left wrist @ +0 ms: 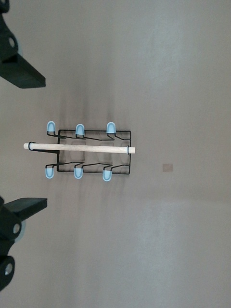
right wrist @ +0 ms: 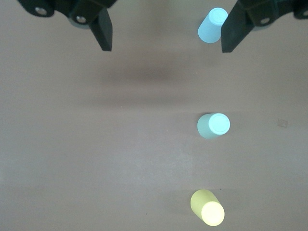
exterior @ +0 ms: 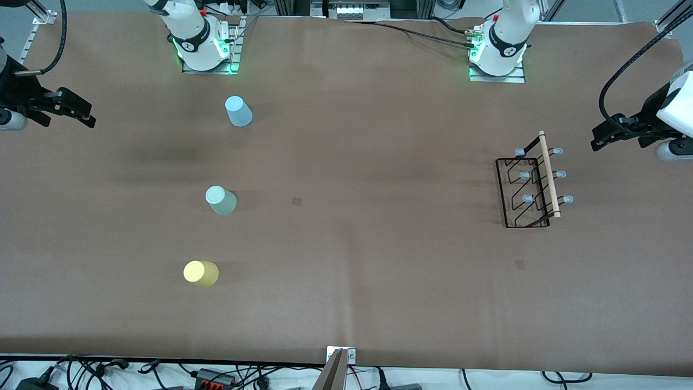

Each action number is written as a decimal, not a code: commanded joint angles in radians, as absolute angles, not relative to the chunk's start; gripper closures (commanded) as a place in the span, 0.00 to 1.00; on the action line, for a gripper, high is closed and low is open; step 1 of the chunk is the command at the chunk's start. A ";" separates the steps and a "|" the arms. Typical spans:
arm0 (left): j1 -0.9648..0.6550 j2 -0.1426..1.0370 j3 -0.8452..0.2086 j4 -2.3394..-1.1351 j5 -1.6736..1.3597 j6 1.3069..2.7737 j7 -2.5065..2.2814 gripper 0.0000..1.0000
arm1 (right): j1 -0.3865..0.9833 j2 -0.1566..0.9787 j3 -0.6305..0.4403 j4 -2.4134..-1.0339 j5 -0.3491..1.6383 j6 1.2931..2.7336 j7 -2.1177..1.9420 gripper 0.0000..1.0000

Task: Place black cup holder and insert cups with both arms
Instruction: 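Reach the teal cup and the rack with the right and left grippers, then grasp the teal cup and the rack pole with the right and left grippers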

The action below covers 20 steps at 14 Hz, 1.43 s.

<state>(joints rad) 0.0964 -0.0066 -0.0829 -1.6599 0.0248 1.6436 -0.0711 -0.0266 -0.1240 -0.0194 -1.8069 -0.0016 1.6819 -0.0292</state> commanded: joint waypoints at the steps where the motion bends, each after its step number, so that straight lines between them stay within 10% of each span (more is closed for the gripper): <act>1: 0.100 -0.029 -0.087 -1.674 0.023 1.635 -0.078 0.00 | -0.031 -0.136 -0.012 -1.815 -0.011 1.666 -0.031 0.00; 13: 0.101 0.175 -0.086 -1.732 0.006 1.784 -0.043 0.00 | 0.043 0.000 -0.009 -1.805 -0.003 1.721 -0.023 0.00; 20: 0.107 0.164 -0.086 -1.969 0.012 1.990 -0.022 0.03 | 0.164 0.189 -0.009 -1.804 0.000 1.861 0.083 0.00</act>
